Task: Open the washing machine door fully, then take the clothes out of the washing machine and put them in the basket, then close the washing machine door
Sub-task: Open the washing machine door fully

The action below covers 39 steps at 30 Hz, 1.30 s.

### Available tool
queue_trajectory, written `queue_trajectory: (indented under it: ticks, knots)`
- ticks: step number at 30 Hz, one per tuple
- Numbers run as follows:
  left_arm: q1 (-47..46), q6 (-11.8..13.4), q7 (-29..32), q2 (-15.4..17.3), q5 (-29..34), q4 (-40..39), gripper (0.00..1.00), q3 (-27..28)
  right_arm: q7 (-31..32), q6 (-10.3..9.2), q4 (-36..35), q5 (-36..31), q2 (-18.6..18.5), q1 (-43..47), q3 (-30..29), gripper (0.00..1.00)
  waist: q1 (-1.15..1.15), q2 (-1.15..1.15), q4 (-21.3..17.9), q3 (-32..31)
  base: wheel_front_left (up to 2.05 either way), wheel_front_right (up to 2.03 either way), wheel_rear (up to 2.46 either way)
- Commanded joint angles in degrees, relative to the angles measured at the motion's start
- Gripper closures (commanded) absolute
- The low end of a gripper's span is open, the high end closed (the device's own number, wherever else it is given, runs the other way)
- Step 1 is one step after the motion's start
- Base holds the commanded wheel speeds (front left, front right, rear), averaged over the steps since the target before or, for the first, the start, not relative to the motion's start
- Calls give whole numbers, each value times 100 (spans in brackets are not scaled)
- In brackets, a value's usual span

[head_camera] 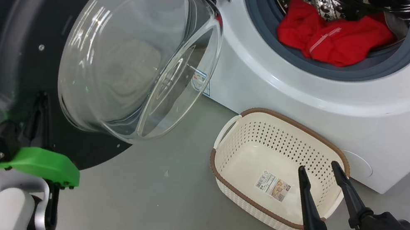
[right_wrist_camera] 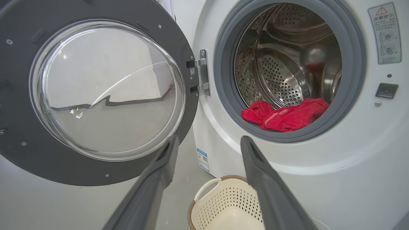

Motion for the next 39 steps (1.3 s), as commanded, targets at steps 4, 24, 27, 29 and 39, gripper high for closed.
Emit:
queue_trajectory:
  ticks: [4, 24, 27, 29, 39]
  knots:
    - [-347, -59, -68, 146, 110, 0, 100, 454, 30, 35, -214, -86, 13, -194, 126, 0, 0, 0, 12, 41, 0, 0, 0]
    - [-962, -448, -68, 70, 561, 918, 100, 1352, 171, 35, -345, -161, 13, -149, 220, 0, 0, 0, -42, 38, 0, 0, 0]
    - [-1040, -493, -69, 95, 639, 1035, 100, 1465, 202, 35, -369, -172, 13, -128, 235, 0, 0, 0, -47, 39, 0, 0, 0]
    - [-1089, -516, -69, 114, 701, 1106, 100, 1522, 216, 35, -378, -179, 13, -129, 241, 0, 0, 0, -55, 45, 0, 0, 0]
    - [-1369, -642, -69, 215, 901, 1623, 100, 1807, 260, 35, -433, -205, 13, -167, 259, 0, 0, 0, -106, 91, 0, 0, 0]
